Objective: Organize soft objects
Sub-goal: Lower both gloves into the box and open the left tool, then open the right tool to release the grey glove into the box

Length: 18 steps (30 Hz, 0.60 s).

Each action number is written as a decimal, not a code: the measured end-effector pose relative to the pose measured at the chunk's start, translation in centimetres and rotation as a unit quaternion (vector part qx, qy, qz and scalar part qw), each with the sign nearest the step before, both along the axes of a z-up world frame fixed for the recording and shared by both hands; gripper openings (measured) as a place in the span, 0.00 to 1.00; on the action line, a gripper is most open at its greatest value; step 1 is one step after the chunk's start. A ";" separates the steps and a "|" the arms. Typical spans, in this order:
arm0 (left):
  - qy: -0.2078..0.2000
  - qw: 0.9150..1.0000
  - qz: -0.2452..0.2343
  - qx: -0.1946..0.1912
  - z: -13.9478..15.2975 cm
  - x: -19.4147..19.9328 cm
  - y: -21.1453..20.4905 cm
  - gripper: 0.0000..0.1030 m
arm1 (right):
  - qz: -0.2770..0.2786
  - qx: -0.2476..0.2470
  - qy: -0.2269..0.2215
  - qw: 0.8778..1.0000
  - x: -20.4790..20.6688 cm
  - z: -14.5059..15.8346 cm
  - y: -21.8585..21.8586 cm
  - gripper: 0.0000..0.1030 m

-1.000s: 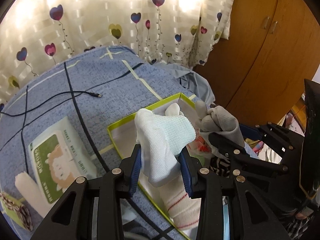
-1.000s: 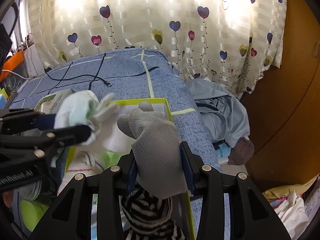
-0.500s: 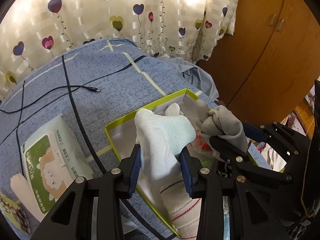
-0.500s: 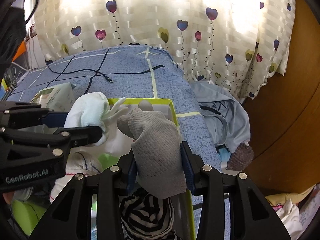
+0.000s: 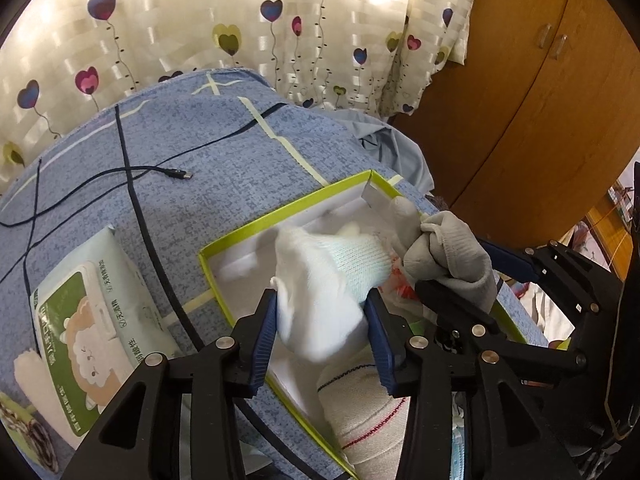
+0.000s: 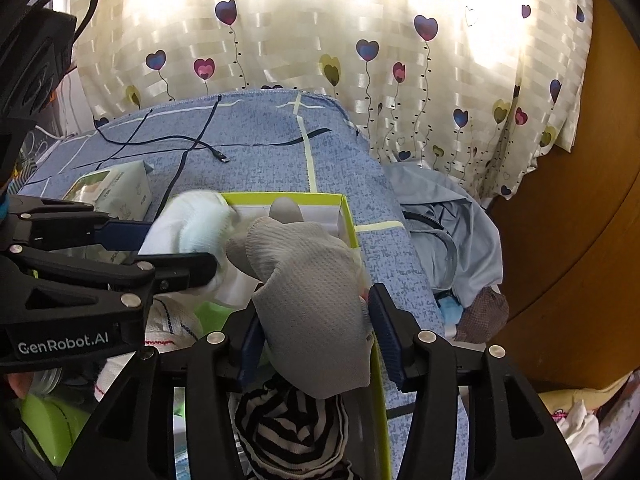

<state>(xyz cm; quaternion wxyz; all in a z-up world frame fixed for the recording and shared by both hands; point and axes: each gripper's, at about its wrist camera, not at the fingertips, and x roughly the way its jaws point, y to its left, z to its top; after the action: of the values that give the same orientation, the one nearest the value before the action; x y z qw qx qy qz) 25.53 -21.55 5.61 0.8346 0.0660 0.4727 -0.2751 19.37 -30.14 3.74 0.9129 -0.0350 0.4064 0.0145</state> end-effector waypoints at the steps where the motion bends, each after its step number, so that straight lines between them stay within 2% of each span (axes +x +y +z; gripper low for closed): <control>1: 0.001 1.000 -0.001 0.000 0.0 0.0 0.0 0.44 | 0.002 0.002 0.001 1.000 0.0 0.0 0.0 0.49; 6: -0.001 1.000 0.000 -0.001 0.2 -0.1 0.0 0.52 | 0.005 0.002 0.000 1.000 -0.4 0.1 0.0 0.50; 18: -0.011 1.000 0.001 -0.016 1.5 -0.9 0.7 0.54 | 0.027 0.024 -0.004 0.999 -2.3 1.2 -0.1 0.50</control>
<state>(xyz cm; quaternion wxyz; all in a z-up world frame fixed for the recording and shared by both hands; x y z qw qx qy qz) 24.59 -20.89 7.13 0.8410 0.0556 0.4589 -0.2811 17.08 -30.23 4.97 0.9142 -0.0238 0.4016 0.0484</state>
